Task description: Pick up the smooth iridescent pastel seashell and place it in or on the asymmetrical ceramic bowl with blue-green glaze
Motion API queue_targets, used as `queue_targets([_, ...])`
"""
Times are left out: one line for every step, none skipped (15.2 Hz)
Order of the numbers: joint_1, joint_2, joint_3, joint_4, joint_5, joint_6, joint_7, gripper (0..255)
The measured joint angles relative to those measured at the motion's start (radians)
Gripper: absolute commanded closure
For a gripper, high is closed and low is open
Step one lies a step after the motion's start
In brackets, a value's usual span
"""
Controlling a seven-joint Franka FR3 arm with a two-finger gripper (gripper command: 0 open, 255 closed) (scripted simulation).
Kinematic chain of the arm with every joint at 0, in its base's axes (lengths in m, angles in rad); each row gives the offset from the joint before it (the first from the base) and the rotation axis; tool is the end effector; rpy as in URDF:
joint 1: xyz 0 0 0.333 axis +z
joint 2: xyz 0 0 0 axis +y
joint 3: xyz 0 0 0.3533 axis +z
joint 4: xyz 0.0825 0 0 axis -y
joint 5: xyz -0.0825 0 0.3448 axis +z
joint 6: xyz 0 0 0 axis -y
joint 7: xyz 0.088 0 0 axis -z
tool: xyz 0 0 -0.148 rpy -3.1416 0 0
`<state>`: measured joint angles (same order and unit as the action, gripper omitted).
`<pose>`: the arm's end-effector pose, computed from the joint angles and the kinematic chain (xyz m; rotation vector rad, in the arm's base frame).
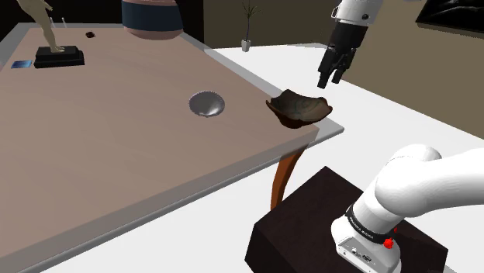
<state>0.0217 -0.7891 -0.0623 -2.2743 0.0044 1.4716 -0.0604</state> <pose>0.2298 -0.0163 0.6025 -3.0918 -0.0602 0.0194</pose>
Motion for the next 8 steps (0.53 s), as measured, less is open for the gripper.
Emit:
queue_targets([0.000, 0.000, 0.000, 0.000, 0.000, 0.000, 0.000, 0])
queue_targets([0.006, 0.009, 0.012, 0.002, 0.002, 0.014, 0.005, 0])
queue_targets([0.014, 0.018, 0.027, 0.005, 0.003, 0.028, 0.009, 0])
queue_targets([0.022, 0.033, 0.044, 0.010, 0.003, 0.050, 0.013, 0])
queue_targets([0.031, 0.037, 0.063, 0.005, 0.003, 0.071, 0.018, 0])
queue_targets([0.041, 0.048, 0.085, 0.009, 0.004, 0.090, 0.026, 0])
queue_targets([0.050, 0.056, 0.107, 0.006, 0.003, 0.113, 0.033, 0])
queue_targets([0.058, 0.069, 0.126, 0.011, 0.000, 0.134, 0.037, 0])
